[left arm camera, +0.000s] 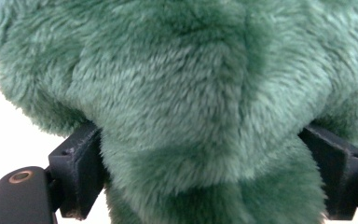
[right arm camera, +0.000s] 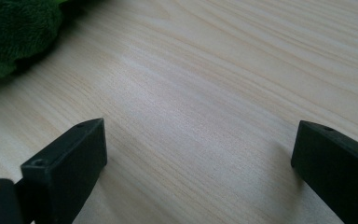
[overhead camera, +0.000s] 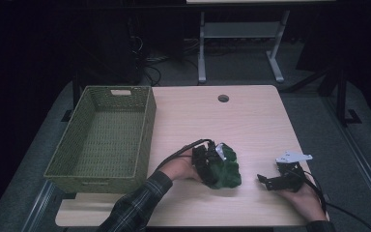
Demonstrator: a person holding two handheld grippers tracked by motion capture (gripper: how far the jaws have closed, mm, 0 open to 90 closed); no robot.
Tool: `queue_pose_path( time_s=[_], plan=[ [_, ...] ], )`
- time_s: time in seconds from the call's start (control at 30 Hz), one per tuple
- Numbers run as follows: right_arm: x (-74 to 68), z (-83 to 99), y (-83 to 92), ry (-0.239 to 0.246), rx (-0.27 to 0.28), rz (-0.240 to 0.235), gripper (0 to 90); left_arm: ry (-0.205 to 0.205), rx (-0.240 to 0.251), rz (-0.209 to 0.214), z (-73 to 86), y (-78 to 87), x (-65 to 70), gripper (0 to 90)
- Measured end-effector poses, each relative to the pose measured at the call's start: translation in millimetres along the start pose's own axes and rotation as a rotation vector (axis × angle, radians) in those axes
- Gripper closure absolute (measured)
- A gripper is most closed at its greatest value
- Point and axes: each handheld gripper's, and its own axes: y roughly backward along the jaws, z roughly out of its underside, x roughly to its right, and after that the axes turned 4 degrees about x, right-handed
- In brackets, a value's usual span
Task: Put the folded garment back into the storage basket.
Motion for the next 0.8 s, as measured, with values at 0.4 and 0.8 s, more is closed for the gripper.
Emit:
queue_pose_path(
  time_s=[0.4, 0.8],
  plan=[
    [-0.1, 0.0, 0.0, -0.001, 0.000, 0.000, 2.9, 0.016, -0.023, 0.051, -7.5, 7.5, 0.5, 61.6],
    [0.0, -0.1, 0.1, 0.000, -0.001, -0.001, 2.9, 0.072, -0.054, 0.064, -10.8, 11.0, -0.1, 69.0]
  ],
)
